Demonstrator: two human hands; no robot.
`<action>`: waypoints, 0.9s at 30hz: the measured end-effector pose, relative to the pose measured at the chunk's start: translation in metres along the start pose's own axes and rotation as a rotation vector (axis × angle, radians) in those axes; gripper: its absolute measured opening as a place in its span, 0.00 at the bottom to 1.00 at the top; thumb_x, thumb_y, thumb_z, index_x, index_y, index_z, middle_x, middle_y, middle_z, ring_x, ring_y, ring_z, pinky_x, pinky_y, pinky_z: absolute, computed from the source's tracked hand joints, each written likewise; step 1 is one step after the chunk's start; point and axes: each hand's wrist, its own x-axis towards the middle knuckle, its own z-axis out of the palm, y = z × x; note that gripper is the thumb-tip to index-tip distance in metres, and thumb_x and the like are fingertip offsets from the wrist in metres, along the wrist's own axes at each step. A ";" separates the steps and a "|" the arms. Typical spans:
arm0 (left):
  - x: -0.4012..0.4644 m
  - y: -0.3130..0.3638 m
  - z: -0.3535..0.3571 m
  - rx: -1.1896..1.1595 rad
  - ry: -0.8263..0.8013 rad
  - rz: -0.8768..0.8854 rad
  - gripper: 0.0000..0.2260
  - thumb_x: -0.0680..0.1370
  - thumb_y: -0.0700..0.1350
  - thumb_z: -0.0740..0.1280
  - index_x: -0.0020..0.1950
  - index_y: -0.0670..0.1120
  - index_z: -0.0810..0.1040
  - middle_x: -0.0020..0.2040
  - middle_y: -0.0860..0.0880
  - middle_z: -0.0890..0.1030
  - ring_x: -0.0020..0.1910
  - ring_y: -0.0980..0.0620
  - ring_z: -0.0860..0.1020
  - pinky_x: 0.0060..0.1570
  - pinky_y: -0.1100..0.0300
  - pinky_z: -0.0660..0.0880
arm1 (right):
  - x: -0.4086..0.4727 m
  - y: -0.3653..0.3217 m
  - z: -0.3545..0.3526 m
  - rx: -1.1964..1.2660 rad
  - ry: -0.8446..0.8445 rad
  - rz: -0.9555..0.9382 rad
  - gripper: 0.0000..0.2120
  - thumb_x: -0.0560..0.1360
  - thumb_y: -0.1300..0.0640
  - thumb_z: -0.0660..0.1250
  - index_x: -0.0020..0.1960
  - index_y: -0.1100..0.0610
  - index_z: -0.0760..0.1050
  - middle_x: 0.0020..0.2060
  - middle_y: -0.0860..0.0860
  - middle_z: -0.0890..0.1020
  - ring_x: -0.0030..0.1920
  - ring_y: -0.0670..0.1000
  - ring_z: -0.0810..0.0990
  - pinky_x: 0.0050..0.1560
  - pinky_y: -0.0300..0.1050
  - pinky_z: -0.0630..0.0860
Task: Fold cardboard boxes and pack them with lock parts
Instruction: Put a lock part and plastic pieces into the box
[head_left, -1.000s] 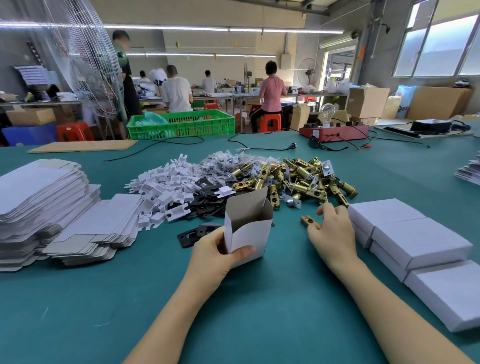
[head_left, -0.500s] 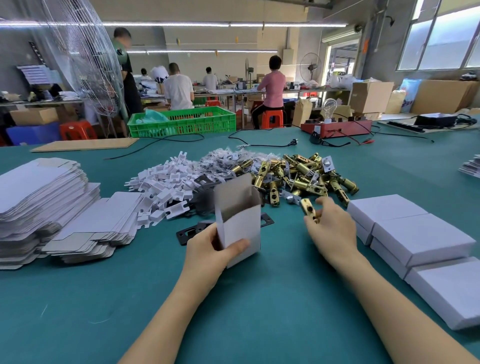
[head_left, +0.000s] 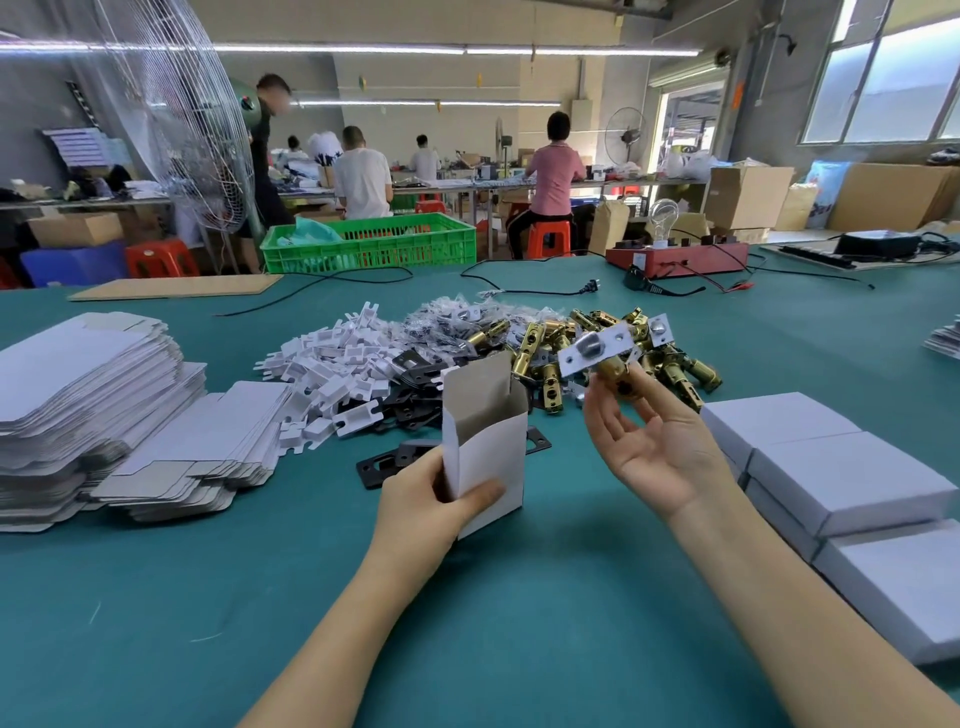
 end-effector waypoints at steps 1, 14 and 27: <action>0.000 0.000 0.001 0.006 -0.003 0.005 0.13 0.71 0.43 0.78 0.47 0.60 0.80 0.43 0.65 0.83 0.43 0.65 0.80 0.40 0.72 0.75 | -0.003 0.002 0.004 -0.056 -0.030 -0.001 0.04 0.66 0.62 0.72 0.38 0.63 0.82 0.40 0.59 0.83 0.41 0.54 0.85 0.40 0.47 0.83; -0.005 0.005 0.003 0.072 -0.022 0.066 0.13 0.71 0.42 0.77 0.45 0.60 0.79 0.43 0.63 0.82 0.41 0.59 0.80 0.41 0.62 0.75 | -0.019 0.019 0.024 -0.763 -0.190 -0.497 0.12 0.65 0.60 0.73 0.47 0.59 0.77 0.36 0.54 0.83 0.42 0.55 0.85 0.41 0.43 0.81; -0.005 0.003 0.004 0.034 -0.038 0.051 0.08 0.70 0.45 0.78 0.45 0.51 0.81 0.42 0.51 0.83 0.40 0.50 0.79 0.40 0.53 0.75 | -0.029 0.032 0.026 -1.468 -0.087 -1.075 0.20 0.71 0.58 0.75 0.55 0.50 0.67 0.40 0.45 0.78 0.40 0.45 0.79 0.43 0.38 0.76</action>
